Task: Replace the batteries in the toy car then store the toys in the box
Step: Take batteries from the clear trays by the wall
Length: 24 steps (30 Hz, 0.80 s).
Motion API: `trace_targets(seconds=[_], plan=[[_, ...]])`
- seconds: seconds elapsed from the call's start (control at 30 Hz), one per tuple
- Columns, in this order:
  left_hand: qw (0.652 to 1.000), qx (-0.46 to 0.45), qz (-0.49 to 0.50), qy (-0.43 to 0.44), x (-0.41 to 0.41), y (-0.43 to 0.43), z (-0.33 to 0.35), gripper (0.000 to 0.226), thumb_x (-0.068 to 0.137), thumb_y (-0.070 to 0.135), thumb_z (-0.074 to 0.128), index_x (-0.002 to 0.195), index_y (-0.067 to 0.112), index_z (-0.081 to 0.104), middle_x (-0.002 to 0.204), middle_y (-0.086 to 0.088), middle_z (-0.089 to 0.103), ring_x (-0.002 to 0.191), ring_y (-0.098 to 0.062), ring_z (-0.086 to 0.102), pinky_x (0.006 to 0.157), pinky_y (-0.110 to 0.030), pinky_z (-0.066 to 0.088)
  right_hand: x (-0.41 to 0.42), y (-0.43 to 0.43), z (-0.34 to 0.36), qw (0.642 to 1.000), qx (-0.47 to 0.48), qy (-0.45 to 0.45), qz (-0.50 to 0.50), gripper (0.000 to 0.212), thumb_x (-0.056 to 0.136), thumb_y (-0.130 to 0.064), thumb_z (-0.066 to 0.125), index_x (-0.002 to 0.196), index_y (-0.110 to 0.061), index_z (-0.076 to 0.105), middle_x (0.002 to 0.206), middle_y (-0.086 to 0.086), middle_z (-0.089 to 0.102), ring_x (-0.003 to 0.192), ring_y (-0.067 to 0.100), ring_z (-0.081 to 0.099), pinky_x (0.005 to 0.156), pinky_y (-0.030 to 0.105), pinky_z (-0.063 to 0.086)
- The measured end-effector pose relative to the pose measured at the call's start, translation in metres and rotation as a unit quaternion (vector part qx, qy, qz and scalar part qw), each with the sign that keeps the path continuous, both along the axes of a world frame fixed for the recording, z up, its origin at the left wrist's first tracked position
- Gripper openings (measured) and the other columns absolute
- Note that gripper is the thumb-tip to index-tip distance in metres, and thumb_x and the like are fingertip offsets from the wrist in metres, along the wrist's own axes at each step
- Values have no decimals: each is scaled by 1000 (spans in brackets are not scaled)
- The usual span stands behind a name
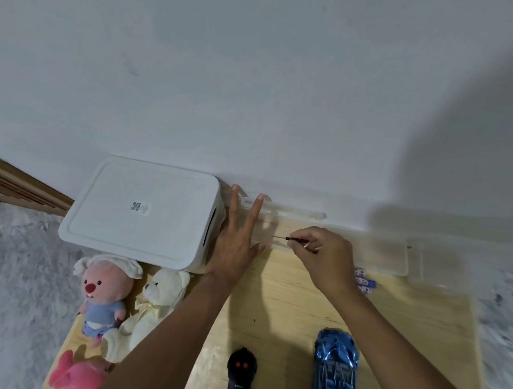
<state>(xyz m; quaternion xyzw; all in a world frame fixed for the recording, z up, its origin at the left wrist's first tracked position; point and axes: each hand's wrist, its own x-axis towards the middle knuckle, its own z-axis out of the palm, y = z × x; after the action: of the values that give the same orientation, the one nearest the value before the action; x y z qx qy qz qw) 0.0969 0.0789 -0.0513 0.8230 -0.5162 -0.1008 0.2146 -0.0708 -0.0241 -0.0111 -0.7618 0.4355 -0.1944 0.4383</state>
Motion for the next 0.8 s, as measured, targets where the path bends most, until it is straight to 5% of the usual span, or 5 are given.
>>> trace_targets(seconds=[0.23,0.5,0.63,0.73,0.8], plan=[[1000,-1,-4,-5,-2,2,0,107,87,67,59,159,45,-17,167,-9,-32,130,-41,58,65,-46,64,-17,-7,25,962,199,-140,-124,8,79,-24,85,85,-21,82,82,-3,79,80,22,74,79,38,63],[1000,19,1,-21,-4,4,3,109,88,64,61,155,49,-24,167,-7,-34,116,-36,67,50,-35,57,-18,-19,31,950,246,-176,-70,10,89,-22,75,98,-21,80,99,-7,79,98,8,73,87,25,58],[999,30,12,-43,-6,4,1,120,90,53,72,151,51,-31,165,-7,-36,119,-36,66,54,-36,59,-9,-20,32,981,157,-113,-33,24,104,-19,52,109,-27,74,100,-12,75,101,0,67,89,12,50],[997,44,21,-54,-7,4,2,121,89,54,73,152,50,-30,166,-8,-35,117,-35,67,58,-41,62,-5,-17,33,997,45,-44,-35,29,105,-13,37,111,-22,64,66,-7,58,56,7,53,55,16,42],[995,59,30,-68,-9,4,2,117,90,58,70,155,47,-27,167,-9,-33,126,-35,61,66,-44,63,-3,-18,33,997,-57,28,-36,23,101,-17,41,109,-25,62,64,-10,53,53,6,49,59,25,43]])
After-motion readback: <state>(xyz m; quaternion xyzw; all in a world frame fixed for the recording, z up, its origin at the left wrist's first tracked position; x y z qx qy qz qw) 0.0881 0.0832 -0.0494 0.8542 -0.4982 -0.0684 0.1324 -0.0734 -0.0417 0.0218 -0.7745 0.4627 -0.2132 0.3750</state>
